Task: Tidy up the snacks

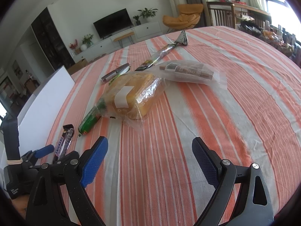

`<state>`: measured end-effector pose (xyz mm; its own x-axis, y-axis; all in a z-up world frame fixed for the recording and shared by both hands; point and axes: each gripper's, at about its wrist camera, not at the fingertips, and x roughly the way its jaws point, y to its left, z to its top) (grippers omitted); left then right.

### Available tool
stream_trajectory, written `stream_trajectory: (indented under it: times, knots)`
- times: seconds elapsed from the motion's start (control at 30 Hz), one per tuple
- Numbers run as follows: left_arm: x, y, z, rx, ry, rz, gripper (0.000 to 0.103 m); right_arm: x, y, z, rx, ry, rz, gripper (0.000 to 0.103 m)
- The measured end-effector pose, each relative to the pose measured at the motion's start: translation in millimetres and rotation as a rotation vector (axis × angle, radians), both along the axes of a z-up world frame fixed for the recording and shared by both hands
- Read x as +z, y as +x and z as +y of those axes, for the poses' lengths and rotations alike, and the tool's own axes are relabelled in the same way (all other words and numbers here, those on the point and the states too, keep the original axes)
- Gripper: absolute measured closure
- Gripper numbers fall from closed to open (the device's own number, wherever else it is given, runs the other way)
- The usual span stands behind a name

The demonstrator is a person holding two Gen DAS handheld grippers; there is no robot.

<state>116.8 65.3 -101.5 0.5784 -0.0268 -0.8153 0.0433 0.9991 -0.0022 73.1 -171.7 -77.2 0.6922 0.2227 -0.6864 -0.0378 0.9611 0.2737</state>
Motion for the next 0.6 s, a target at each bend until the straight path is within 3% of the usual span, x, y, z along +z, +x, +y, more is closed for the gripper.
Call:
stream_trajectory:
  times: [0.6]
  knots:
    - [0.1, 0.0, 0.1, 0.000, 0.000, 0.000, 0.000, -1.2, 0.4, 1.0, 0.002, 0.002, 0.003, 0.010]
